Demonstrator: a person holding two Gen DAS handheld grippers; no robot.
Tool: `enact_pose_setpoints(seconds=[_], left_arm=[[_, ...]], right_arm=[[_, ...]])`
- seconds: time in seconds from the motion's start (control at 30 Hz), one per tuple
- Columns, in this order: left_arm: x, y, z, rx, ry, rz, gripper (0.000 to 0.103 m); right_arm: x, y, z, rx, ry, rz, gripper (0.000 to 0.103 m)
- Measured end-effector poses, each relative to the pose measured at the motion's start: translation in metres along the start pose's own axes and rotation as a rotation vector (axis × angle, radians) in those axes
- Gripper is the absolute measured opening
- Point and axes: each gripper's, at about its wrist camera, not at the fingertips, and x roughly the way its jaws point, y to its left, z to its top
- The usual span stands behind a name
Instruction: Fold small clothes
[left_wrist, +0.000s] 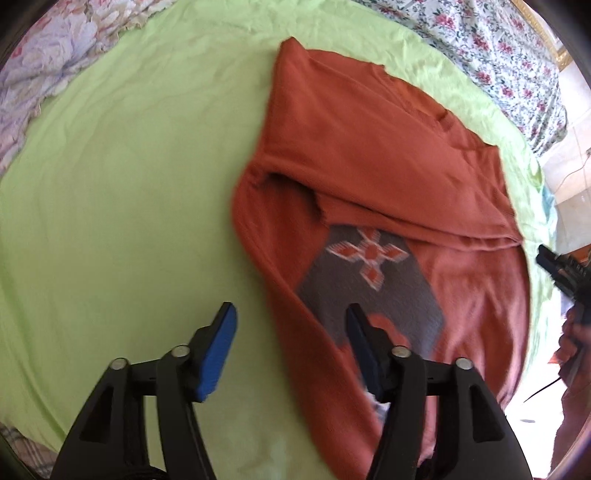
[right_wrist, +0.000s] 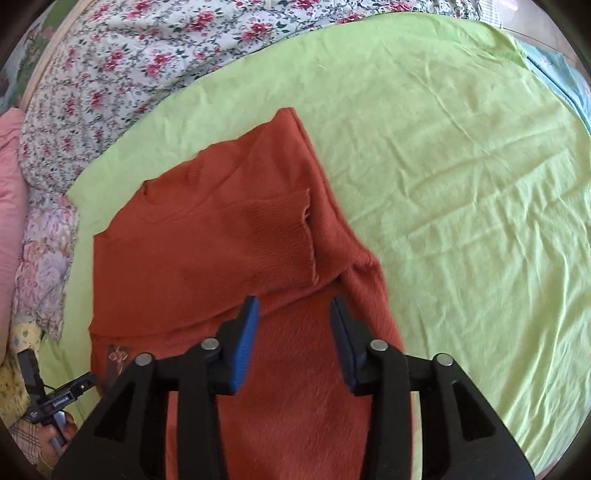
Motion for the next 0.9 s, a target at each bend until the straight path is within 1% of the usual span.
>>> enact_pose_setpoints(seconds=[0.03,0.07,0.17,0.2,0.23,0.27,0.3,0.33,0.37,0.4,0.43,0.5,0.57,0.6,0.67,0.7,0.73,0.77,0.8,0.83,0.87,0.9], left_arm=[[-0.001,-0.005,-0.003,-0.006,0.011,-0.011,0.073],[0.000,-0.012,-0.007,-0.004,0.026,-0.014,0.073],[0.013,-0.035,-0.021,0.064,0.097,0.058,0.073],[0.020,-0.042,-0.030,0.100,0.117,0.097,0.069],[0.025,-0.045,-0.037,0.119,0.132,0.112,0.060],[0.030,-0.047,-0.045,0.139,0.157,0.122,0.054],[0.031,-0.049,-0.054,0.163,0.164,0.130,0.052],[0.027,-0.049,-0.061,0.190,0.146,0.129,0.047],[0.021,-0.048,-0.069,0.217,0.145,0.119,0.043],[0.017,-0.045,-0.075,0.226,0.153,0.105,0.034],[0.012,-0.039,-0.081,0.225,0.157,0.082,0.030],[0.000,-0.023,-0.093,0.216,0.159,0.036,0.030],[-0.006,-0.010,-0.104,0.212,0.166,-0.008,0.028],[-0.010,-0.002,-0.110,0.201,0.169,-0.057,0.028],[-0.013,0.004,-0.114,0.182,0.171,-0.122,0.037],[-0.015,0.005,-0.116,0.169,0.171,-0.162,0.049],[-0.015,0.006,-0.117,0.157,0.174,-0.190,0.065],[-0.016,0.005,-0.117,0.142,0.175,-0.211,0.071],[-0.014,0.003,-0.117,0.125,0.173,-0.220,0.074],[-0.010,0.002,-0.117,0.110,0.181,-0.235,0.074],[-0.007,-0.001,-0.118,0.096,0.198,-0.256,0.074],[-0.002,-0.005,-0.119,0.086,0.222,-0.256,0.075]], right_arm=[[-0.002,0.003,-0.005,-0.009,0.001,0.008,0.042],[-0.010,0.005,-0.015,-0.023,-0.001,0.014,0.042],[-0.022,0.011,-0.036,-0.034,-0.004,0.028,0.042],[-0.024,0.016,-0.042,-0.035,-0.008,0.035,0.042],[-0.026,0.018,-0.047,-0.036,-0.009,0.040,0.042],[-0.030,0.018,-0.054,-0.039,-0.013,0.045,0.042],[-0.033,0.019,-0.059,-0.038,-0.015,0.046,0.043],[-0.036,0.018,-0.065,-0.035,-0.015,0.046,0.044],[-0.040,0.016,-0.071,-0.033,-0.013,0.045,0.045],[-0.044,0.014,-0.078,-0.033,-0.008,0.042,0.046],[-0.048,0.012,-0.083,-0.034,-0.007,0.036,0.047],[-0.062,0.005,-0.097,-0.040,-0.016,0.020,0.048],[-0.070,-0.002,-0.104,-0.035,-0.024,0.005,0.053],[-0.074,-0.009,-0.111,-0.022,-0.026,-0.007,0.054],[-0.078,-0.018,-0.118,0.001,-0.022,-0.016,0.054],[-0.078,-0.023,-0.122,0.008,-0.016,-0.024,0.054],[-0.079,-0.026,-0.126,0.011,-0.008,-0.032,0.054],[-0.079,-0.030,-0.130,0.014,-0.001,-0.037,0.054],[-0.078,-0.035,-0.135,0.018,0.007,-0.039,0.054],[-0.077,-0.037,-0.137,0.018,0.013,-0.042,0.054],[-0.074,-0.042,-0.141,0.022,0.029,-0.052,0.054],[-0.071,-0.046,-0.143,0.025,0.041,-0.060,0.054]])
